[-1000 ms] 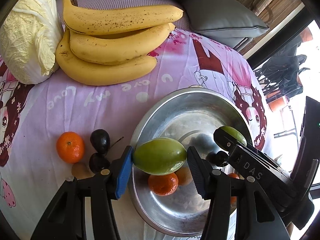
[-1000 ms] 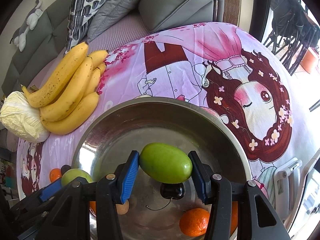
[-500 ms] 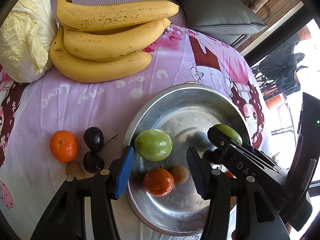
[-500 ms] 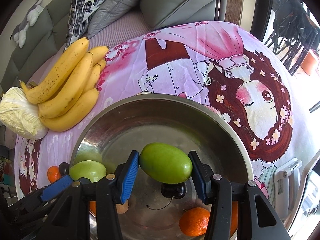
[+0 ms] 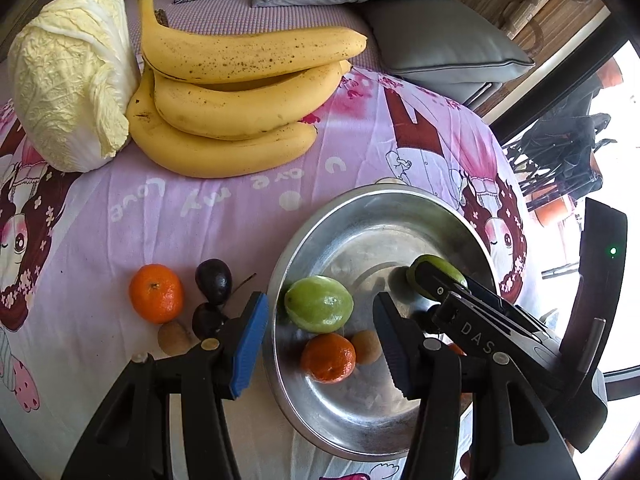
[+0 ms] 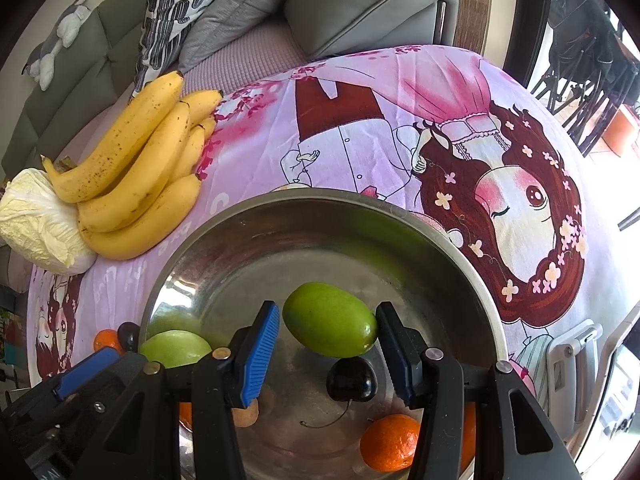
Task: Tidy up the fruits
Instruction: 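Open the right gripper to drop the mango while the left gripper releases its green fruit, then withdraw both open grippers from the bowl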
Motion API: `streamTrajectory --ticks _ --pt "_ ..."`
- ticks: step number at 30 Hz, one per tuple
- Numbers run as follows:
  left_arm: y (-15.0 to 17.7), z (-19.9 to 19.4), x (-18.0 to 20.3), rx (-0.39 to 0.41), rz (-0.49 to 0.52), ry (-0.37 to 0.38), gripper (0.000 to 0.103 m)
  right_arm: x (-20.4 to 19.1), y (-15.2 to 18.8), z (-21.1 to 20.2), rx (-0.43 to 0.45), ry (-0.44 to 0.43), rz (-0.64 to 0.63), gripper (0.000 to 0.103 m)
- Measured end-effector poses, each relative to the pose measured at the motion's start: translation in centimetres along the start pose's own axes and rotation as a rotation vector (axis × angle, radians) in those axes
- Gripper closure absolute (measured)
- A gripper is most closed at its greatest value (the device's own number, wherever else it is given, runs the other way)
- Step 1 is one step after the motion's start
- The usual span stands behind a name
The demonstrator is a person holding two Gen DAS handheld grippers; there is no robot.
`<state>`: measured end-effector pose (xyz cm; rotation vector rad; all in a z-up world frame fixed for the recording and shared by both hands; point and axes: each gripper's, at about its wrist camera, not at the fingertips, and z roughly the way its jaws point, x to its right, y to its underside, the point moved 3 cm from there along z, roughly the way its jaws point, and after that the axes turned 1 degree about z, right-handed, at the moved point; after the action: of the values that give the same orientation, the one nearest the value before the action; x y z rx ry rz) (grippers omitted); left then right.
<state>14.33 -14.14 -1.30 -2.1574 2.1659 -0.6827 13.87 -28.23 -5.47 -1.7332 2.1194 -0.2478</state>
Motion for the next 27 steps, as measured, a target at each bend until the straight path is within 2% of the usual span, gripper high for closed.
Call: streamTrajectory --ticks 7,9,11,18,20,27 --pt "-0.6 -1.4 -3.2 0.036 -0.084 -0.065 0.047 -0.3 -0.2 -1.2 0.029 0.006 -0.023 0.049" --pt "-0.7 -1.5 -4.3 0.036 -0.110 -0.090 0.047 -0.6 -0.2 -1.5 0.032 0.019 -0.043 0.046" --pt "-0.7 -1.5 -5.2 0.035 -0.132 -0.109 0.047 -0.9 -0.1 -1.5 0.028 0.032 -0.063 0.037" --pt "-0.1 -1.5 -6.8 0.029 -0.166 -0.140 0.042 -1.6 0.5 -1.8 0.019 0.062 -0.120 0.027" --pt "0.1 -1.5 -7.0 0.027 -0.169 -0.140 0.042 -1.7 0.5 -2.0 0.025 0.063 -0.124 0.021" --pt "0.4 -1.2 -7.4 0.019 -0.173 -0.153 0.042 -2.0 1.0 -1.9 0.015 0.060 -0.138 0.020"
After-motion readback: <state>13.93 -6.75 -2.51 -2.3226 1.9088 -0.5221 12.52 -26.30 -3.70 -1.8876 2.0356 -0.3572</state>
